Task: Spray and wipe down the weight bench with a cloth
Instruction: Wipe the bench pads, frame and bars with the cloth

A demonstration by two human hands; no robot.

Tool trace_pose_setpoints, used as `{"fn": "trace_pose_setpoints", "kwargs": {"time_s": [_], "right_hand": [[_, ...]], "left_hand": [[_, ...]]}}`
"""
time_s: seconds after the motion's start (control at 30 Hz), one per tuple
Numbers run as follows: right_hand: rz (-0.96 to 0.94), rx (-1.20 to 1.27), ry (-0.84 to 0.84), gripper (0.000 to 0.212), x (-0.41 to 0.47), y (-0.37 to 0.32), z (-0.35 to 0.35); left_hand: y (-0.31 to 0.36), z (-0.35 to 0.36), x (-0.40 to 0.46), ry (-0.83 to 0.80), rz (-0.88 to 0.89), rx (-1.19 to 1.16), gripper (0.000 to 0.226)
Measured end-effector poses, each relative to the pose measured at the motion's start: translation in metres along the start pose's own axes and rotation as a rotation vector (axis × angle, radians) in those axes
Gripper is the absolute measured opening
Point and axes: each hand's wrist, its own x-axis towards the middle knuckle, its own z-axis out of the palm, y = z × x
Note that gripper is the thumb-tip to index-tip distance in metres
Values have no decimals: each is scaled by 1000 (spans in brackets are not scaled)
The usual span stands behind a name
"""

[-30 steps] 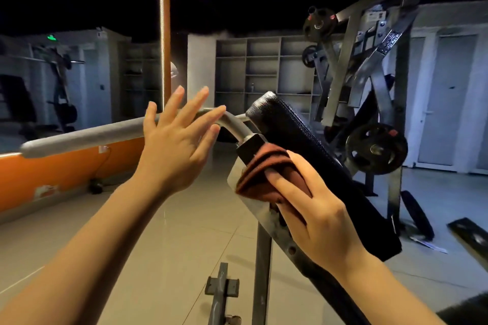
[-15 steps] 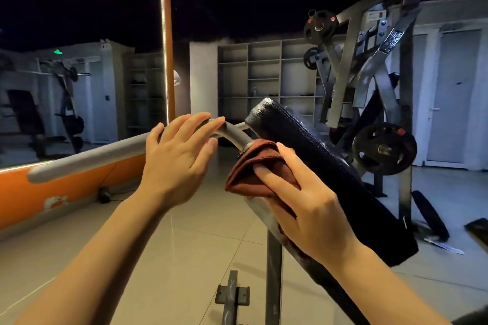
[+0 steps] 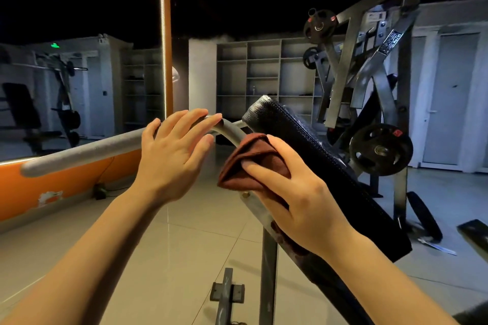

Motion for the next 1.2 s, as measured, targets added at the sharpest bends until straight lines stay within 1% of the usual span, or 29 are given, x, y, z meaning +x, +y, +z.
{"fn": "trace_pose_setpoints", "kwargs": {"time_s": [0.07,0.13,0.2,0.37,0.47,0.53,0.67,0.73,0.8,0.87,0.93,1.03,1.1,1.13,1.17,1.2], "right_hand": [[-45,-37,40,35,-20,6,-5],[-21,-48,30,35,-35,9,-9],[33,-10,-3,36,-38,8,-10],[187,232,-97,36,7,-9,-3],[218,241,-125,36,34,-8,-1],[202,248,-139,38,38,-4,-1],[108,168,-78,39,15,-1,1],[91,80,-35,37,-11,3,3],[83,3,-4,39,-42,7,1],[97,22,0,41,-65,8,0],[128,99,50,39,-74,4,5],[229,231,232,37,-69,-7,15],[275,219,338,37,-55,-12,11],[277,214,358,37,-44,-12,5],[273,218,330,39,-30,-13,-2],[263,226,244,41,-13,-13,-8]], "left_hand": [[-1,0,0,-10,-4,-5,58],[0,2,0,-6,-6,-8,57],[0,3,0,7,-1,-8,55],[0,4,-1,8,-1,-24,52],[-1,5,-1,6,0,-16,49],[-2,5,0,12,3,-1,50],[-1,4,1,10,2,2,59],[2,2,1,-4,-1,-3,59],[3,0,1,-25,-19,-1,62],[5,-1,1,-23,-31,13,64],[8,-1,2,-22,-46,25,65],[9,-2,1,-43,-65,23,68],[8,-3,1,-63,-57,21,70],[7,-4,1,-71,-54,20,71],[6,-4,2,-74,-52,19,72],[6,-4,2,-70,-49,20,71]]}}
